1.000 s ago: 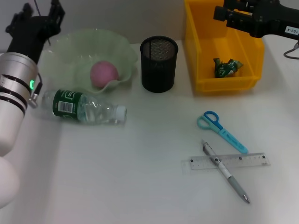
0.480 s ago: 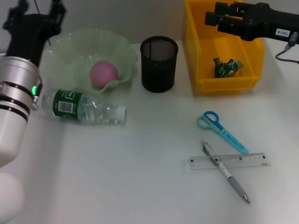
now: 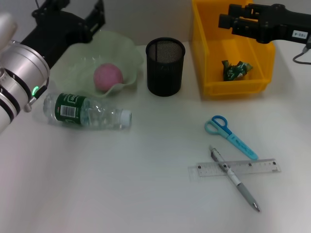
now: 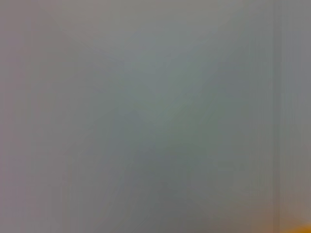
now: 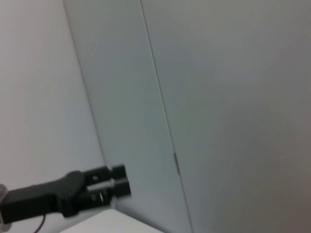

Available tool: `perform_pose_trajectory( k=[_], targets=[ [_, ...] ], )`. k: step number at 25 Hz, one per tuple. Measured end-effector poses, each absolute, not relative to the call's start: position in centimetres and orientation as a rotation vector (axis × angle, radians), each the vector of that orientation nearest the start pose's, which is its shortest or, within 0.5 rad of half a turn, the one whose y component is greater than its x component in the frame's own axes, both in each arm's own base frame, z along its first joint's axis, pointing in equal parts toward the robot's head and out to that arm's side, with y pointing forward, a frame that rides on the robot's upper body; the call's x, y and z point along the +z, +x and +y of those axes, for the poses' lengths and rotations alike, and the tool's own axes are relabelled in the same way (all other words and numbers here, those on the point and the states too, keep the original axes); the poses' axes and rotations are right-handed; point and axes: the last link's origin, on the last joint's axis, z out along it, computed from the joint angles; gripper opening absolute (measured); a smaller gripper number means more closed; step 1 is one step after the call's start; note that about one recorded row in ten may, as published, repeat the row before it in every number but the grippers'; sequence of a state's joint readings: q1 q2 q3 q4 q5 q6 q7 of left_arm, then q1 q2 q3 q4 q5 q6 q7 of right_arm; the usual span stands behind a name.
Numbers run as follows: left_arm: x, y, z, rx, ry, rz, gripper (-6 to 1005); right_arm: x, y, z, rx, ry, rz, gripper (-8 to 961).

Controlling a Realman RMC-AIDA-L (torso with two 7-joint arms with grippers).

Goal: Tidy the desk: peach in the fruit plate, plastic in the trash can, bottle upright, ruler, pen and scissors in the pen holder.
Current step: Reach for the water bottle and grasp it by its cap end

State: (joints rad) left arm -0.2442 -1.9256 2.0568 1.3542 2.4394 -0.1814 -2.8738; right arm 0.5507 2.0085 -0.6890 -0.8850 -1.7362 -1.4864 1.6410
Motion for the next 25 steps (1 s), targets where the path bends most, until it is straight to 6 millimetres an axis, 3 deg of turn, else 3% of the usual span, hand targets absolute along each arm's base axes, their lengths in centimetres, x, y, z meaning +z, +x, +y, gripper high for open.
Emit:
perform_pose_trajectory(
  k=[2, 3, 7, 8, 13, 17, 18, 21, 25],
  targets=[
    [-0.6, -15.4, 36.2, -0.594, -2.033, -0.433, 755, 9.8, 22.2, 37.8, 0.904, -2.455, 0.586, 512],
    [-0.6, -15.4, 36.2, -0.420, -2.124, -0.390, 755, 10.3, 22.2, 37.2, 0.911, -2.500, 0.566, 512],
    [-0.4, -15.3, 36.3, -0.269, -2.191, -0.364, 754, 11.0, 22.1, 36.1, 0.919, -2.580, 0.525, 512],
    [-0.3, -15.3, 36.2, -0.164, -2.244, -0.326, 754, 11.5, 22.1, 35.4, 0.921, -2.623, 0.509, 512],
    [0.1, -14.4, 35.2, 0.056, -2.406, -0.144, 753, 12.7, 22.8, 34.1, 0.896, -2.683, 0.518, 512],
    [0.0, -14.3, 34.9, 0.114, -2.442, -0.098, 753, 13.2, 23.2, 33.6, 0.877, -2.702, 0.542, 512],
    [-0.5, -14.1, 34.4, 0.261, -2.522, 0.013, 753, 13.4, 23.3, 33.3, 0.865, -2.723, 0.543, 512],
    [-0.9, -13.9, 34.4, 0.313, -2.544, 0.041, 753, 13.6, 23.5, 33.0, 0.849, -2.742, 0.547, 512],
    [-2.8, -13.6, 35.5, 0.527, -2.592, 0.113, 753, 13.8, 23.7, 33.0, 0.827, -2.738, 0.579, 512]
  ],
)
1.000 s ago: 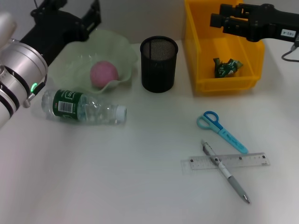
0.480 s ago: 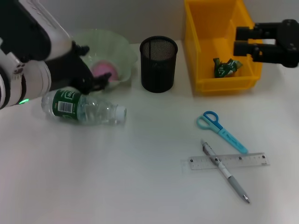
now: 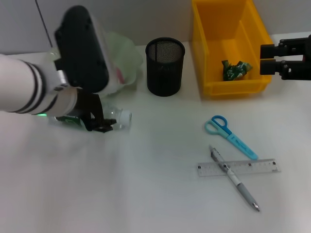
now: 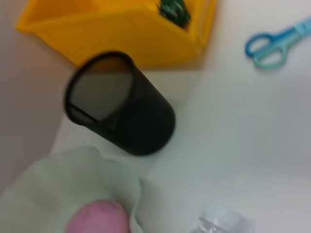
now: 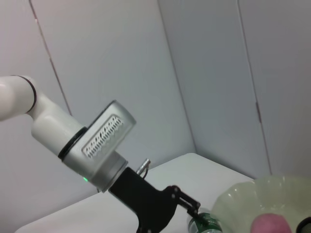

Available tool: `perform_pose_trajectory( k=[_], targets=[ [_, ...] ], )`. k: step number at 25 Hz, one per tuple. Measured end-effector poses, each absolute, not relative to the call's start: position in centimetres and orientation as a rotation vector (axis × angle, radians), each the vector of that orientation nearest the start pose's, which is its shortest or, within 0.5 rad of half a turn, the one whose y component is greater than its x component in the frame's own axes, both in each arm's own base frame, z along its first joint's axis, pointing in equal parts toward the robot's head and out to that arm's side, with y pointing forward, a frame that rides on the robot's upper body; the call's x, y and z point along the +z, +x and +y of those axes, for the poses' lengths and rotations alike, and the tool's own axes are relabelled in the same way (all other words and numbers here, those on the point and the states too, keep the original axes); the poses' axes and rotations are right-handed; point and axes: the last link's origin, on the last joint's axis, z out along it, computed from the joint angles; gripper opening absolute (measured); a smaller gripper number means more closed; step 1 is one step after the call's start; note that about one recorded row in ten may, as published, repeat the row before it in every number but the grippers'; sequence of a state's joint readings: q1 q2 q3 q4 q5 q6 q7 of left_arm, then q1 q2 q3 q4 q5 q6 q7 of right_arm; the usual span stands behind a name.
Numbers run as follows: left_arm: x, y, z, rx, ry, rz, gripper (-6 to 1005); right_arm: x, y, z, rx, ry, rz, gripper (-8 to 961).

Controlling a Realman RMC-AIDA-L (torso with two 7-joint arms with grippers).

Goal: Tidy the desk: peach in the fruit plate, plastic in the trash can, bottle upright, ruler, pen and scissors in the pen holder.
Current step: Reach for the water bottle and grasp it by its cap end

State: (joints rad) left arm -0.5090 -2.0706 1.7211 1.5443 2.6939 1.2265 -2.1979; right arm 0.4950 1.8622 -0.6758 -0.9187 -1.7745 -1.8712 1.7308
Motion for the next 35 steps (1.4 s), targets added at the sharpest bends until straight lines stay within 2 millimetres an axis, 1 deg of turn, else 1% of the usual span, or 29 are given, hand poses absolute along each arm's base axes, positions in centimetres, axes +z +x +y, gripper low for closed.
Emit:
perform_pose_trajectory(
  k=[2, 3, 4, 5, 6, 8, 10, 13, 18, 21, 25, 27, 35],
  targets=[
    [-2.8, -13.6, 35.5, 0.527, -2.592, 0.113, 753, 13.7, 23.7, 33.0, 0.827, -2.734, 0.582, 512],
    [-3.9, -13.3, 35.9, 0.604, -2.604, 0.167, 753, 13.7, 23.7, 33.0, 0.829, -2.735, 0.585, 512],
    [-3.9, -13.3, 35.9, 0.604, -2.604, 0.167, 753, 13.7, 23.7, 33.0, 0.829, -2.735, 0.585, 512],
    [-4.6, -13.2, 36.3, 0.664, -2.610, 0.205, 753, 13.6, 23.7, 33.1, 0.830, -2.735, 0.587, 512],
    [-4.6, -13.2, 36.3, 0.664, -2.610, 0.205, 753, 13.6, 23.7, 33.1, 0.831, -2.735, 0.589, 512],
    [-5.8, -12.8, 37.0, 0.806, -2.613, 0.271, 753, 13.6, 23.6, 33.2, 0.832, -2.731, 0.592, 512],
    [-6.0, -12.7, 37.2, 0.830, -2.613, 0.285, 753, 13.6, 23.6, 33.2, 0.832, -2.729, 0.593, 512],
    [-6.3, -11.7, 37.6, 0.855, -2.604, 0.334, 753, 13.5, 23.6, 33.3, 0.833, -2.725, 0.596, 512],
    [-6.9, -11.3, 37.9, 0.898, -2.594, 0.381, 753, 13.4, 23.7, 33.2, 0.838, -2.723, 0.604, 512],
    [-7.4, -11.3, 38.0, 0.945, -2.594, 0.397, 753, 13.3, 23.7, 33.2, 0.838, -2.722, 0.605, 512],
    [-7.5, -11.3, 38.0, 0.955, -2.594, 0.399, 753, 13.3, 23.8, 33.2, 0.839, -2.717, 0.609, 512],
    [-7.9, -11.2, 37.9, 0.993, -2.589, 0.434, 753, 13.3, 23.8, 33.3, 0.839, -2.714, 0.610, 512],
    [-8.5, -10.8, 37.7, 1.021, -2.581, 0.492, 752, 13.0, 23.5, 33.5, 0.850, -2.715, 0.602, 512]
  ],
)
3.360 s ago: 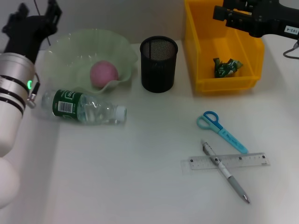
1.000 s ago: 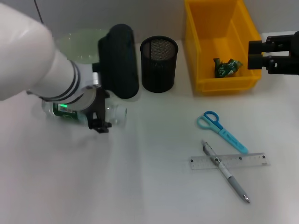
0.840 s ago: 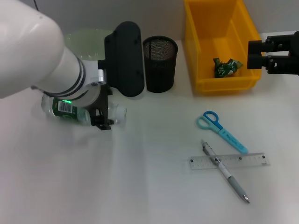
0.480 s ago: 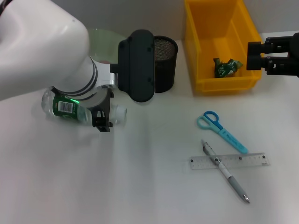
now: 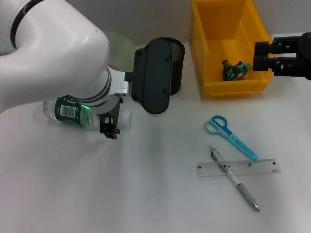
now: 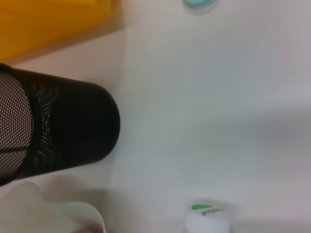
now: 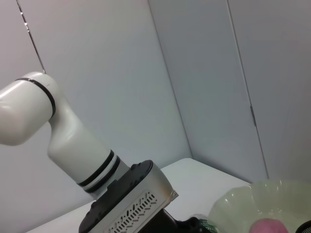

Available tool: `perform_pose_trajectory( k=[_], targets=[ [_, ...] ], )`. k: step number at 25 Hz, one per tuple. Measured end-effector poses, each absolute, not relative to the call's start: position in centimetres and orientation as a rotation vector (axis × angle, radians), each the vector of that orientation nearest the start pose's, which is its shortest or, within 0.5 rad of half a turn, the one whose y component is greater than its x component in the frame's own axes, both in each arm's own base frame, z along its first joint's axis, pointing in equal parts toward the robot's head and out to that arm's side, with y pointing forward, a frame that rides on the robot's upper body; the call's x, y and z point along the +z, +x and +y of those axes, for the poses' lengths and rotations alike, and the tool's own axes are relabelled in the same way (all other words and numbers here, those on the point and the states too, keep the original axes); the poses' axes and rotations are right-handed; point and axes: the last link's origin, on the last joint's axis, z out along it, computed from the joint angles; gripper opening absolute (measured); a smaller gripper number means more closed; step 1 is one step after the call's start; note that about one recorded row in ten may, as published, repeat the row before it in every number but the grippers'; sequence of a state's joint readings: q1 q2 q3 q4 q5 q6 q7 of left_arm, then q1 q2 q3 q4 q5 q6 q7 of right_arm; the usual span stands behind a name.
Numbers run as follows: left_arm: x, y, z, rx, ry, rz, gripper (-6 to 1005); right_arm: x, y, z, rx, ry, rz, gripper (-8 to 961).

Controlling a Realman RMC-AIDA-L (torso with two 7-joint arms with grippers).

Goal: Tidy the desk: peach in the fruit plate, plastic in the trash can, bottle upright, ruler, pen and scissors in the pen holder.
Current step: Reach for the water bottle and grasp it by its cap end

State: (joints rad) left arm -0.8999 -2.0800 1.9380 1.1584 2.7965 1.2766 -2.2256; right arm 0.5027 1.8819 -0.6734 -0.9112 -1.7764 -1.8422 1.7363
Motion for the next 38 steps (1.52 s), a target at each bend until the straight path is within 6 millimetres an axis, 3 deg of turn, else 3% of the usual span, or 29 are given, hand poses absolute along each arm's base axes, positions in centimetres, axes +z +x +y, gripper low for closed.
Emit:
perform_pose_trajectory(
  k=[11, 38],
  targets=[
    [-9.8, -10.3, 37.9, 0.931, -2.560, 0.565, 752, 12.7, 23.2, 34.0, 0.846, -2.708, 0.599, 512],
    [-10.5, -13.2, 38.0, 0.896, -2.565, 0.500, 715, 12.2, 22.6, 34.4, 0.863, -2.712, 0.596, 511]
  ],
)
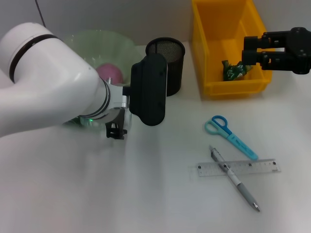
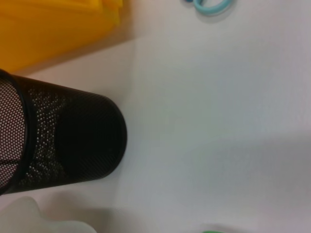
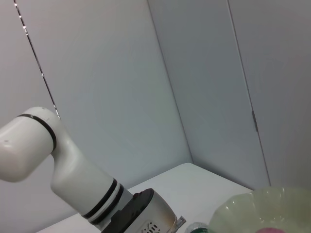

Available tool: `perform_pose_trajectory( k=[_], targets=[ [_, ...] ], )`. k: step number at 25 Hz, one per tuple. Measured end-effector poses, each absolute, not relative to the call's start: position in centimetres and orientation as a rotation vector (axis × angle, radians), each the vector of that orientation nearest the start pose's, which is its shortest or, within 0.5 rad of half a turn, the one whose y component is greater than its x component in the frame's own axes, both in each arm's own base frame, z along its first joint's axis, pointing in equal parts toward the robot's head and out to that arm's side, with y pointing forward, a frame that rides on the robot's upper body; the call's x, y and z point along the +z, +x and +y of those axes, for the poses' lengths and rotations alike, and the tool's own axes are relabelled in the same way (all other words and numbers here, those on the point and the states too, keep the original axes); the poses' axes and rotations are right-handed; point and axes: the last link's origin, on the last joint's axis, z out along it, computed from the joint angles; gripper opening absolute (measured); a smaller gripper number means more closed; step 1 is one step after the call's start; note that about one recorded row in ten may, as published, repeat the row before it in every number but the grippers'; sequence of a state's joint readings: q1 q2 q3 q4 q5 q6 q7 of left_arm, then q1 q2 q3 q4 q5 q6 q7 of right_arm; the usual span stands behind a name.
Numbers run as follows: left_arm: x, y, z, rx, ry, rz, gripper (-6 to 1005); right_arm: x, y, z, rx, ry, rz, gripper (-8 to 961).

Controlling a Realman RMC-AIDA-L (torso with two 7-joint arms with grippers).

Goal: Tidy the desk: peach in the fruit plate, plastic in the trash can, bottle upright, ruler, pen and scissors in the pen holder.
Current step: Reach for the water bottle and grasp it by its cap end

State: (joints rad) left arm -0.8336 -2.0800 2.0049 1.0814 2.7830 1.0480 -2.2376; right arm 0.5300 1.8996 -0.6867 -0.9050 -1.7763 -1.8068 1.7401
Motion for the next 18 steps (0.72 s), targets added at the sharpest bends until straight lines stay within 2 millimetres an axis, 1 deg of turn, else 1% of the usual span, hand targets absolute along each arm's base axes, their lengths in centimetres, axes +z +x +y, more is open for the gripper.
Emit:
perform_pose_trajectory(
  k=[1, 5, 18],
  targets=[
    [-10.54, -13.29, 38.00, 0.888, -2.565, 0.498, 708, 12.17, 22.58, 34.41, 0.863, -2.712, 0.596, 511],
    [-10.63, -13.61, 37.98, 0.854, -2.563, 0.488, 605, 12.14, 22.42, 34.52, 0.864, -2.714, 0.591, 511],
    [-10.64, -13.84, 38.15, 0.814, -2.554, 0.477, 576, 12.13, 22.33, 34.59, 0.864, -2.716, 0.590, 511]
  ],
)
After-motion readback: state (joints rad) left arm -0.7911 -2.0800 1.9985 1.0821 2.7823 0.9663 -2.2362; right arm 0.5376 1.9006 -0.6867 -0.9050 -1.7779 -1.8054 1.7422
